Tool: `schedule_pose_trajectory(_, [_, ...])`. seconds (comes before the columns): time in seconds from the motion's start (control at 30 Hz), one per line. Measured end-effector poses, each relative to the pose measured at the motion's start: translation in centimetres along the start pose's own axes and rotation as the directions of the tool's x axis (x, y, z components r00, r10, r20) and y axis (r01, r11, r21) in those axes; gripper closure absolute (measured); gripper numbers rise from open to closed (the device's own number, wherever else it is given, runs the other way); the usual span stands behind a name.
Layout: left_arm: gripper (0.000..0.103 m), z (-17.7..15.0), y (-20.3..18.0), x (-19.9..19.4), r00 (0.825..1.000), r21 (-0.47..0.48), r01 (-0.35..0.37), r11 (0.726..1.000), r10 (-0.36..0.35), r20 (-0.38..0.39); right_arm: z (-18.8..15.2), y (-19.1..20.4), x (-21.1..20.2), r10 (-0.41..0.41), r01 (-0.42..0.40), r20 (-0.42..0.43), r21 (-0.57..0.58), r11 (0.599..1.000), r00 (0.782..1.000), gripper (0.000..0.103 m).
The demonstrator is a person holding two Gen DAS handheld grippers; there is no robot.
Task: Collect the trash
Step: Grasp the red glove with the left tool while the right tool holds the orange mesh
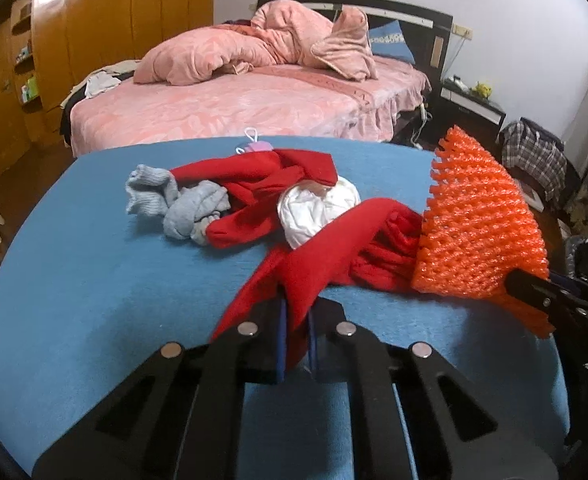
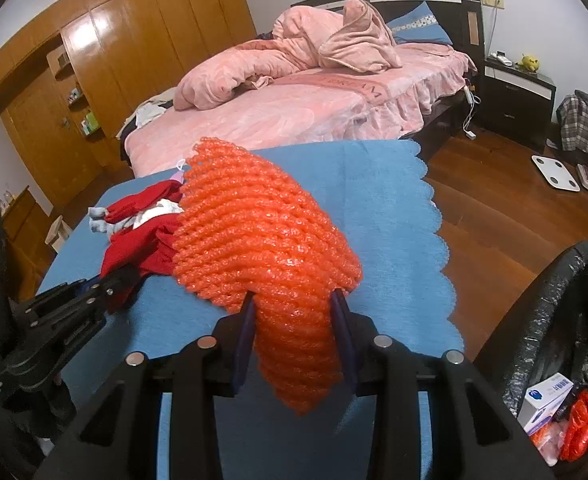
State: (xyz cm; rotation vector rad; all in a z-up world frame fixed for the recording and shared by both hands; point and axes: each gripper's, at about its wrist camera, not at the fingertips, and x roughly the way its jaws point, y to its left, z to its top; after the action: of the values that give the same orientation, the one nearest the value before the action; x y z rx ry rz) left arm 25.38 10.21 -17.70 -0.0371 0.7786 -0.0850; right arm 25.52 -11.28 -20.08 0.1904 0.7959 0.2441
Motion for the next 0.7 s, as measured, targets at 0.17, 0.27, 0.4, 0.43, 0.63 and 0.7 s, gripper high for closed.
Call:
schedule_pose_trajectory(0.17, [0.096, -1.0, 0.6, -2.2, 0.999, -0.051, 0.003, 0.999, -0.001, 0.032, 0.1, -0.1, -0.7, 0.006, -0.006, 0.021, 0.01, 1.0, 1.0, 0.066])
schedule_pose_trajectory(0.27, [0.096, -1.6, 0.9, -3.6, 0.999, -0.079, 0.001, 0.997, 0.003, 0.055, 0.1, -0.1, -1.0, 0.008, -0.009, 0.026, 0.011, 1.0, 1.0, 0.066])
schedule_pose_trajectory(0.4, [0.096, -2.3, 1.3, -5.3, 0.997, -0.109, -0.006, 0.994, 0.014, 0.077, 0.1, 0.0, -1.0, 0.011, -0.011, 0.022, 0.01, 1.0, 1.0, 0.066])
schedule_pose_trajectory(0.43, [0.096, -2.4, 1.3, -5.7, 0.996, -0.112, -0.01, 0.994, 0.02, 0.085, 0.0, 0.1, -1.0, 0.012, -0.012, 0.02, 0.009, 1.0, 1.0, 0.066])
schedule_pose_trajectory(0.63, [0.096, -3.0, 1.8, -6.9, 0.995, -0.127, -0.018, 0.992, 0.03, 0.096, -0.4, 0.6, -0.9, 0.015, -0.015, 0.006, 0.001, 1.0, 1.0, 0.066])
schedule_pose_trajectory(0.7, [0.096, -3.2, 1.9, -7.1, 0.995, -0.128, -0.022, 0.991, 0.034, 0.095, -0.4, 0.7, -0.8, 0.012, -0.012, 0.0, -0.003, 1.0, 1.0, 0.066])
